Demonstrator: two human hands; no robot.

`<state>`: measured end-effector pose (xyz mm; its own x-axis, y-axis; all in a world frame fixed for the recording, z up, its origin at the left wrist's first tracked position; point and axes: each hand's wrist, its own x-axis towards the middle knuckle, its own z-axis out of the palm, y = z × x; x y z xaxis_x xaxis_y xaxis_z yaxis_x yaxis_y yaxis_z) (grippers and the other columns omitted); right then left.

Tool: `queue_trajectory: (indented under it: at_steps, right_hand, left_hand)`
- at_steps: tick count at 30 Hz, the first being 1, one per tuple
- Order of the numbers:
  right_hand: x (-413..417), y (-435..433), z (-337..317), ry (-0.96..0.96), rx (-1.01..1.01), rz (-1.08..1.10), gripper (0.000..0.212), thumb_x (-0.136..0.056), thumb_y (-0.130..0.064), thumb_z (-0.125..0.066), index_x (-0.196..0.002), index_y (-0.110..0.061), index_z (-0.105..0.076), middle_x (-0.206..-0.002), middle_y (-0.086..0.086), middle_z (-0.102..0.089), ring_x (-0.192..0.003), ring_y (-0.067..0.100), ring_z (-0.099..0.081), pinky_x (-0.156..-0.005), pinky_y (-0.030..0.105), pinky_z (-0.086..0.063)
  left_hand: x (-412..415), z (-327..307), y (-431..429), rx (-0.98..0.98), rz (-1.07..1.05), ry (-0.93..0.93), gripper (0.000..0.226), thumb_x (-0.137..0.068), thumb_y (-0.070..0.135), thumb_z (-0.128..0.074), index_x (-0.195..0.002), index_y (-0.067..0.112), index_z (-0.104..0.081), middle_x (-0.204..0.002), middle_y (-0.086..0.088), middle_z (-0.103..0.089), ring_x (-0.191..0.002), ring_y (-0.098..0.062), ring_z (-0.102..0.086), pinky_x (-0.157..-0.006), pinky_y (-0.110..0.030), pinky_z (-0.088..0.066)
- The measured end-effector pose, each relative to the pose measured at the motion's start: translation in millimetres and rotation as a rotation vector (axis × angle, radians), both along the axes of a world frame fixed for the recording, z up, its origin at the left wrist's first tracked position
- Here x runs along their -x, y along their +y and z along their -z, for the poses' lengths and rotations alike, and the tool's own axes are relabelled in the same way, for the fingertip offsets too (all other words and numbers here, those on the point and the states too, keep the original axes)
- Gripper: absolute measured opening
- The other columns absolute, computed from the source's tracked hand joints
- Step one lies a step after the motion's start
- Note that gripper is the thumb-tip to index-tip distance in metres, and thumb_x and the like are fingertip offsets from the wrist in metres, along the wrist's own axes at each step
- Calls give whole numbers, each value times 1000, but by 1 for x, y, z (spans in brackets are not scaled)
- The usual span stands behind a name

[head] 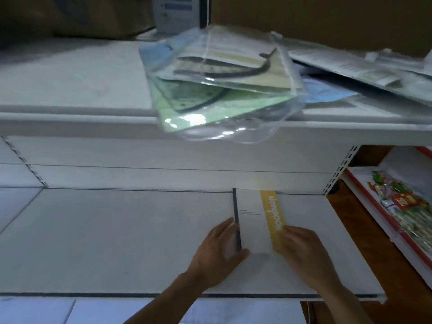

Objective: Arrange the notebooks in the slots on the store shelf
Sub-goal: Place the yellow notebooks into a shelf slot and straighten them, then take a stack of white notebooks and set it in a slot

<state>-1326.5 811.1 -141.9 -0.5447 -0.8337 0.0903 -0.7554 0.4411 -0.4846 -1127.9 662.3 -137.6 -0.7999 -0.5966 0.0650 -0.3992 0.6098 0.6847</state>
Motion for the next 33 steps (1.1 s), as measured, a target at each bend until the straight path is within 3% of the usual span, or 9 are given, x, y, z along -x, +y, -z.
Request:
queue_trajectory:
  at_steps: [3,5,7,10,15,20,23,28,33]
  right_hand:
    - [-31,-32,-12,59,45,41,22,-86,-33,-68,-104,-20,-72,-113,-7,-65,-110,17,-55,-87,22,-37]
    - [-68,-64,-19,35,88,-3,17,-87,-28,-68,-101,-21,-71,-110,-7,-65,-108,18,-58,-83,22,-39]
    - [-114,-102,-28,10,82,-75,19,-89,-32,-64,-105,-25,-68,-110,-11,-63,-108,14,-56,-82,23,-40]
    - [-200,-161,-39,-41,31,-187,24,-91,-35,-59,-114,-28,-63,-113,-13,-59,-106,9,-55,-82,22,-38]
    - [-381,-256,-50,-109,-1,-399,27,-92,-34,-58,-118,-26,-61,-115,-6,-60,-102,11,-55,-82,23,-39]
    - [-580,-336,-57,-147,-52,-631,27,-91,-37,-59,-115,-27,-62,-122,-6,-61,-102,12,-58,-86,25,-44]
    - [-678,-371,-67,-138,-75,-742,29,-91,-39,-59,-118,-26,-62,-125,-7,-59,-106,11,-58,-83,24,-41]
    - [-798,-433,-74,-134,-96,-851,33,-90,-43,-58,-118,-28,-61,-124,-9,-59,-108,11,-58,-86,28,-44]
    - [-888,-513,-55,-197,-37,-843,28,-91,-38,-57,-117,-28,-62,-121,-11,-61,-102,6,-58,-84,25,-44]
  left_hand:
    - [-44,-14,-4,-97,-77,105,35,-88,51,-59,-120,38,-56,-110,28,-58,-100,6,-57,-89,-19,-47]
    - [-82,-26,-13,-104,-131,107,24,-87,47,-58,-106,33,-62,-86,22,-63,-82,1,-61,-76,-20,-50]
    - [-130,-35,-30,-84,-196,63,20,-86,45,-55,-101,32,-62,-78,22,-60,-77,-1,-60,-73,-21,-49]
    - [-225,-43,-63,-75,-315,-63,18,-88,43,-54,-101,33,-61,-78,23,-58,-75,-2,-56,-72,-21,-45]
    - [-425,-52,-103,-10,-575,-230,25,-89,44,-51,-108,29,-60,-106,11,-66,-98,-13,-61,-81,-24,-46]
    - [-620,-62,-118,49,-853,-352,29,-89,45,-48,-111,29,-56,-111,9,-66,-105,-18,-61,-83,-30,-46]
    - [-710,-70,-133,43,-964,-389,28,-90,45,-48,-112,30,-57,-109,10,-67,-103,-19,-61,-83,-31,-49]
    - [-813,-67,-176,-9,-1092,-349,24,-90,48,-49,-105,33,-60,-96,16,-66,-84,-12,-59,-65,-26,-41]
    - [-896,-55,-251,-50,-1136,-352,22,-89,51,-51,-100,34,-61,-87,17,-62,-81,-9,-61,-65,-24,-45]
